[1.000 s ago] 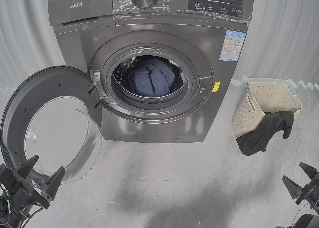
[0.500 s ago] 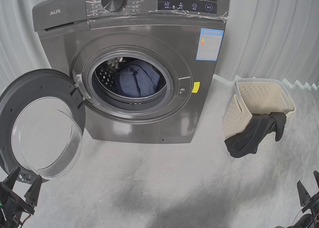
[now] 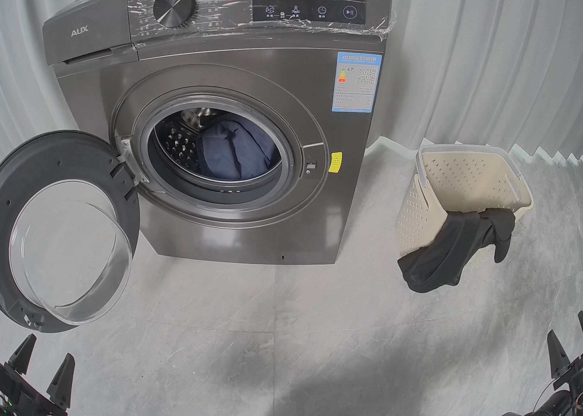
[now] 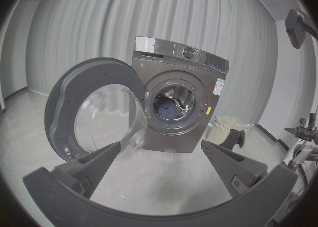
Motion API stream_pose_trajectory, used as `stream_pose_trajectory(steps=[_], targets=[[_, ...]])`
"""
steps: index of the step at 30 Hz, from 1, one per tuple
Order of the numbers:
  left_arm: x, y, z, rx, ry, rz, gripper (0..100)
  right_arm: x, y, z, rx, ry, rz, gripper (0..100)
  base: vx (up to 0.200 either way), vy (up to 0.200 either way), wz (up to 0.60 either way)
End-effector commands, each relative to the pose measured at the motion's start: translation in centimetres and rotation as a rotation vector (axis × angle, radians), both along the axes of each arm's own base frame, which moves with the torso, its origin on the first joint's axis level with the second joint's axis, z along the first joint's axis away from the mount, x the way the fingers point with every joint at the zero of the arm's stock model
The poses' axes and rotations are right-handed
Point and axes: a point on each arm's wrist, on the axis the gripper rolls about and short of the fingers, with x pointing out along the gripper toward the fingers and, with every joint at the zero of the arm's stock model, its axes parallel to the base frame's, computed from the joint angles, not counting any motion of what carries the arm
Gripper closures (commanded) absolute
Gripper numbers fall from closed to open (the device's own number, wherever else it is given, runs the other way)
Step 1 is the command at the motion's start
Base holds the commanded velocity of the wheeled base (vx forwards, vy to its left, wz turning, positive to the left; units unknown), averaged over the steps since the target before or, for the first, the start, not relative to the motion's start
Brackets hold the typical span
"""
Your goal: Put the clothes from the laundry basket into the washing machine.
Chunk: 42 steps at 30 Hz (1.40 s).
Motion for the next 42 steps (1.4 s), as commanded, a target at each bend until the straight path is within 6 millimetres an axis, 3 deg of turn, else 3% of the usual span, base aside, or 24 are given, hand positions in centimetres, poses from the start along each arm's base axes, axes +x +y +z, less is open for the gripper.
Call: stream_pose_trajectory(steps=[1, 12, 16, 22, 26, 31, 42], targets=[[-0.8, -0.3, -1.0, 0.097, -0.048, 0.121, 0, 0.1, 0.0, -0.4, -0.017, 0.005, -0.013, 0, 0.000, -0.200, 0.00], [-1.1, -0.3, -1.7, 0.150, -0.032, 0.091, 0, 0.1, 0.0, 0.0, -0.057, -0.026, -0.030, 0, 0.000, 0.000, 0.00], [-1.1, -0.3, -1.9, 0.156, -0.013, 0.086, 0, -0.3, 0.2, -0.9, -0.084, 0.013, -0.104, 0, 0.000, 0.000, 0.00], [-1.1, -0.3, -1.9, 0.143, -0.014, 0.085, 0, -0.7, 0.4, -1.1, -0.075, -0.036, -0.039, 0, 0.000, 0.000, 0.00], [-1.1, -0.3, -1.9, 0.136, -0.014, 0.086, 0, -0.7, 0.3, -1.2, -0.068, -0.019, -0.121, 0, 0.000, -0.200, 0.00], [-1.1, -0.3, -1.9, 0.137, -0.014, 0.088, 0, -0.7, 0.5, -1.7, -0.005, 0.028, -0.023, 0, 0.000, -0.200, 0.00], [-1.1, -0.3, -1.9, 0.145, -0.014, 0.088, 0, -0.7, 0.5, -1.7, -0.031, 0.031, -0.008, 0, 0.000, -0.164, 0.00]])
